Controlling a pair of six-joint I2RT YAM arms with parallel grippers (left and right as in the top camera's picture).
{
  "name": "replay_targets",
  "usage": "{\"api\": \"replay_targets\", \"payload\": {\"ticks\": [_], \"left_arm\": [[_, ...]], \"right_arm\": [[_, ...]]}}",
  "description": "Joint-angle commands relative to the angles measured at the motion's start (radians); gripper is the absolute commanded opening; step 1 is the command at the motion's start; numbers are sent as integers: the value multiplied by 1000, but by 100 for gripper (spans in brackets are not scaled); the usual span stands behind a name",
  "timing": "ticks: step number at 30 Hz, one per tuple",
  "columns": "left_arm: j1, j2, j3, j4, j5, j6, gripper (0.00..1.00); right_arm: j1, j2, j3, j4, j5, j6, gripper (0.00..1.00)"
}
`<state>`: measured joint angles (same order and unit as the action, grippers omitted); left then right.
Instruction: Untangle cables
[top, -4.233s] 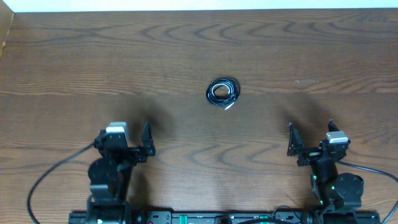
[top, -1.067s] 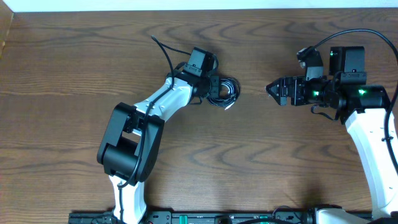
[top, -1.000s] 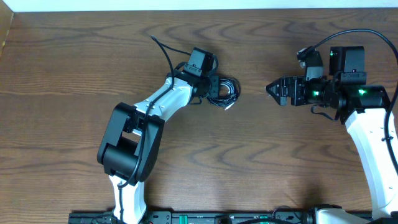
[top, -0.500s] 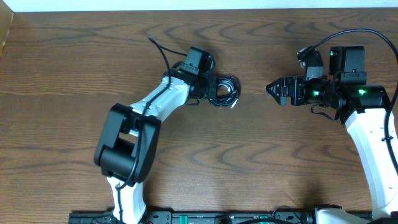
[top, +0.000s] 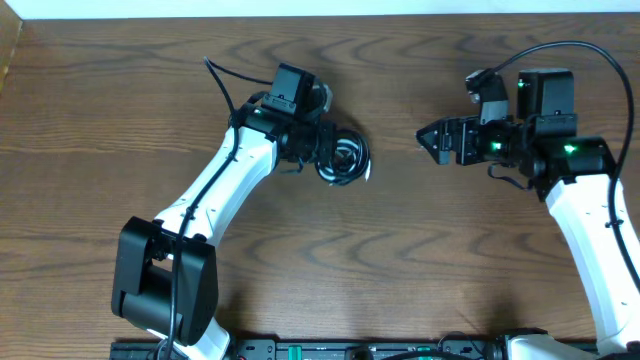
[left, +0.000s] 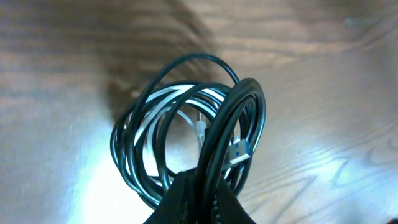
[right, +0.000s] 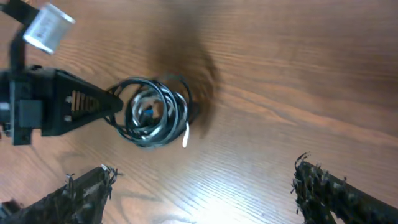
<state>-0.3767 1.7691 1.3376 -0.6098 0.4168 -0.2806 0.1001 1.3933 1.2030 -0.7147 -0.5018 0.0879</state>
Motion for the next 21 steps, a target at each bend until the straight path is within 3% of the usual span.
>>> {"api": "replay_targets", "payload": {"ticks": [1,8,17,21], "left_arm": [[2,-8,15,-26,18,21,7],[2,-8,15,-39,22,20,7],[2,-8,15,-40,112,5,7],[9,-10,15,-40,172,5,7]], "right_arm": [[33,0,18,8,-14,17,91],[76,2,18,23,-13,42,84],[154,92,16,51,-6,130,50],[177,152,16,72,-6,159,43]]}}
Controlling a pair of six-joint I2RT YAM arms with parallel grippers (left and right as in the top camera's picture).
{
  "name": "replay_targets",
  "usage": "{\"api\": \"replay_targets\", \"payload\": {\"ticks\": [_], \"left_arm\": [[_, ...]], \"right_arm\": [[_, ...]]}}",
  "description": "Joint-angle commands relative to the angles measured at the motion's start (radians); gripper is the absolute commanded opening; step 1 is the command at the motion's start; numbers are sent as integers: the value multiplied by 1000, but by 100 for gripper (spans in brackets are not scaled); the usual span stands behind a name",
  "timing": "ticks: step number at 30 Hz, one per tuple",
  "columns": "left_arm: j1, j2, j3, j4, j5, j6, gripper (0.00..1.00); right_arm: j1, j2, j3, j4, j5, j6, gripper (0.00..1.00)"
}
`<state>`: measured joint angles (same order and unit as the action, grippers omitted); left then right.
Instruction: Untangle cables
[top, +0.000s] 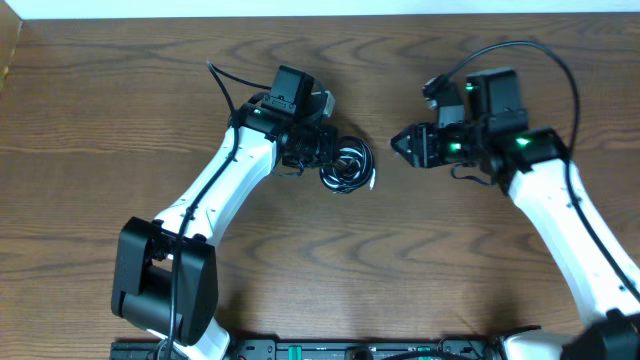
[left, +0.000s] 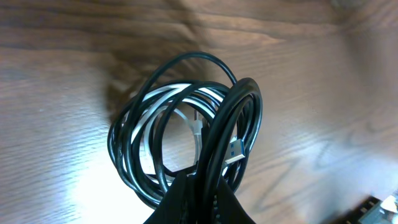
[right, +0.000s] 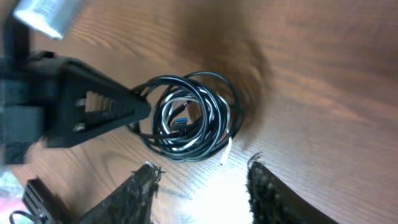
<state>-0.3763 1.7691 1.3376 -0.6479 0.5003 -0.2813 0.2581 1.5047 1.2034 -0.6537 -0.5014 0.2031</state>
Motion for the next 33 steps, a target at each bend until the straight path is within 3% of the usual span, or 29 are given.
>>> {"api": "replay_targets", "payload": {"ticks": [1,8,14,18,27,33], "left_arm": [[13,-10,15,-2,105,4,7],[56,-10,15,8,207,-58,8],[67,-10,15,9,233,-76,7],[67,-10,15,10,233,-80,8],[67,-10,16,69,323,-122,7],[68,-11,16,73,353,-163,7]], "right_arm": [[23,52,16,14,-8,49,42],[68,128,16,36,-14,55,40],[92,195,16,46,-13,79,55],[90,205,16,63,-14,108,57],[100,220,16,89,-10,111,57],[104,237,15,89,6,111,51]]}}
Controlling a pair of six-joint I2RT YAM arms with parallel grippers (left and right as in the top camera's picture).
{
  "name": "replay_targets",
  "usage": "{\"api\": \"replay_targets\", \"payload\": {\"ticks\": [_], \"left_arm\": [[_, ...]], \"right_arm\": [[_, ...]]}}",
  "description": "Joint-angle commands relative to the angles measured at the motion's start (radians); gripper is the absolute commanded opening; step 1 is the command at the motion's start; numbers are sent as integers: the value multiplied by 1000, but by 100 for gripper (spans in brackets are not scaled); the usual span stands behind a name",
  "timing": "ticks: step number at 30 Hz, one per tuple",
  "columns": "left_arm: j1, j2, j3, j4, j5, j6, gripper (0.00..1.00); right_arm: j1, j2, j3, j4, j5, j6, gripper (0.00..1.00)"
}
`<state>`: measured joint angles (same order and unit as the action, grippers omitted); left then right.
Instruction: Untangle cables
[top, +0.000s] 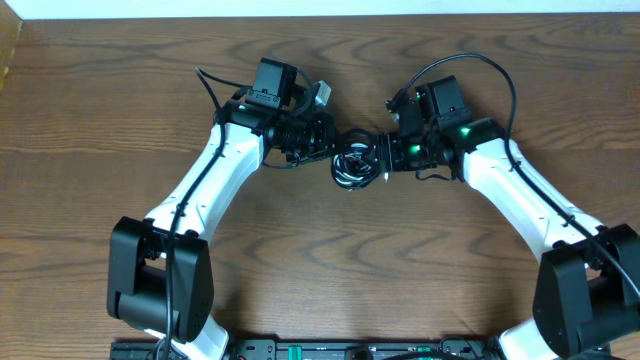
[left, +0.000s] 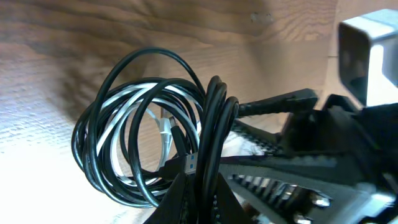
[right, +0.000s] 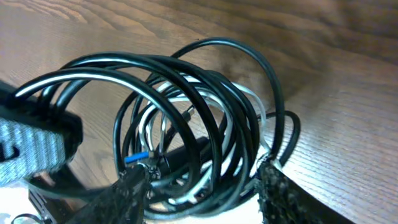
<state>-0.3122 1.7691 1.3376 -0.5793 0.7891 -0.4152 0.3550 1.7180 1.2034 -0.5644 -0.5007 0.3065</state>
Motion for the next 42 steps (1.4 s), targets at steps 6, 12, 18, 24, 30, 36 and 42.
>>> {"api": "replay_targets", "payload": {"ticks": [6,12,18,24,30,36,42], "left_arm": [[17,-22,17,45,166,-60,8],[44,-31,17,46,166,-69,7],[66,-50,17,46,168,-69,8],[100,-125,17,50,148,-69,7],[147,-246,17,50,82,-69,7],[215,-370,18,50,55,-69,8],[225,-397,18,49,55,-68,7]], "right_arm": [[7,29,14,0,24,16,29],[4,29,14,0,37,26,8],[2,29,14,-51,190,131,1],[-18,29,14,-130,318,172,1],[-45,29,14,-172,346,187,1],[-74,29,12,-192,345,185,1],[-74,28,12,-188,304,121,1]]}}
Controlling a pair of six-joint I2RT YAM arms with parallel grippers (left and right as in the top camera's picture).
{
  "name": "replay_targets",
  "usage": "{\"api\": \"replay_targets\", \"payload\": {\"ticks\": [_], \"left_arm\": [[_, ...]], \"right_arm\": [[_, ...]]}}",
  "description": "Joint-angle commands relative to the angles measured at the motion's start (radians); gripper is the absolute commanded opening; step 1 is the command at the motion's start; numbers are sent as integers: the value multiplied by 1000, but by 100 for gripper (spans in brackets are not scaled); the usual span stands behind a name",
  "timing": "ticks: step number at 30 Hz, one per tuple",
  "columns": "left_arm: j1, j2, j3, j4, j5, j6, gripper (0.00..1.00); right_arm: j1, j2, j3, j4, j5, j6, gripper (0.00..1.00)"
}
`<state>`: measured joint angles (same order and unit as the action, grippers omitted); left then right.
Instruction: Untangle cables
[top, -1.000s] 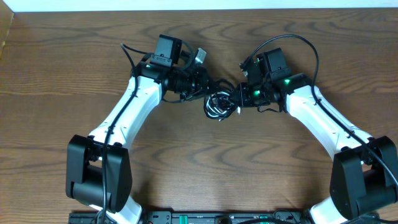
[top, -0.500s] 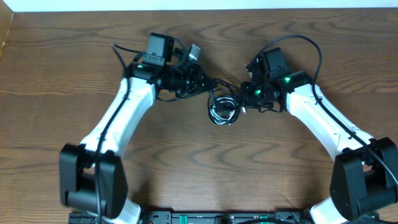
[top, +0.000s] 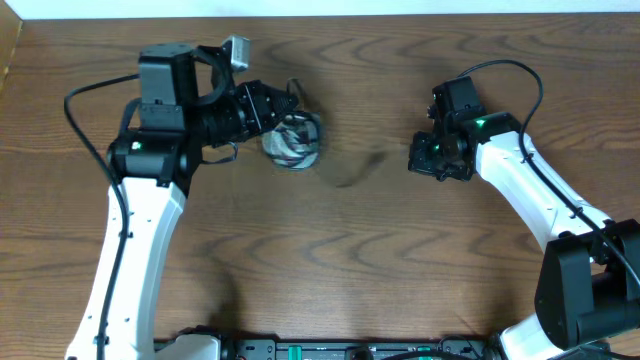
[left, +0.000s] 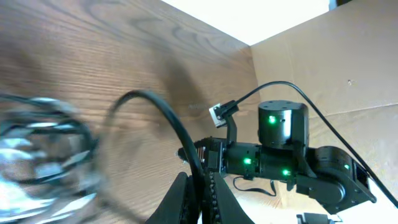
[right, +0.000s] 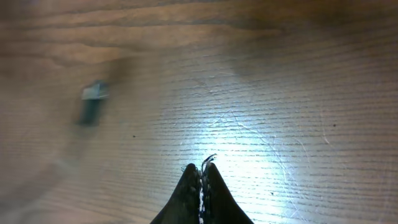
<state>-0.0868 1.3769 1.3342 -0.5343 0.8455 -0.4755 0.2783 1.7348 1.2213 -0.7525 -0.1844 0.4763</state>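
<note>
The cable bundle (top: 293, 140), black and white coils, hangs blurred under my left gripper (top: 268, 106), which is raised over the table's left half. In the left wrist view that gripper (left: 200, 186) is shut on a black cable (left: 163, 111) that arcs up from its jaws, and the blurred bundle (left: 37, 149) is at the left. My right gripper (top: 416, 162) is shut, well to the right of the bundle. In the right wrist view its fingertips (right: 201, 169) are pressed together with no cable showing past them. A blurred plug (right: 92, 103) is off to the left.
A faint blurred streak (top: 352, 178) lies over the wooden table (top: 330, 270) between bundle and right gripper. A cardboard wall (left: 348, 62) stands behind the right arm (left: 273, 155). The table's far edge (top: 330, 14) runs along the top.
Both grippers were together at the bundle at mid-table. Now the left one holds the bundle up and further left. The right gripper, then open around the coils, is shut and away to the right.
My left gripper held the bundle left of centre while the right stood open far to the right. The right gripper was then closer, then with its open fingers around the coils. Now the arms are apart, the bundle is with the left and a plug is blurred.
</note>
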Motion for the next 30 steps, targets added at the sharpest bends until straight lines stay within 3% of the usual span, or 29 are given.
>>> {"api": "replay_targets", "payload": {"ticks": [1,6,9,11,16,19,30], "left_arm": [[0,-5,21,1,-2,-8,7],[0,-5,20,1,-7,11,7],[-1,-5,20,-3,-32,11,7],[-1,-5,20,-3,-36,11,8],[-4,-4,20,-3,-54,10,8],[-4,-4,20,-3,-54,5,7],[-28,-4,20,-2,-81,-28,7]], "right_arm": [[2,10,-6,2,-35,-65,1],[-10,-21,-4,54,-298,-276,1],[-7,-58,-2,88,-408,-347,6],[-4,-91,0,108,-434,-353,13],[28,-175,0,174,-452,-354,45],[52,-192,0,212,-451,-354,56],[137,-184,0,251,-450,-350,57]]}}
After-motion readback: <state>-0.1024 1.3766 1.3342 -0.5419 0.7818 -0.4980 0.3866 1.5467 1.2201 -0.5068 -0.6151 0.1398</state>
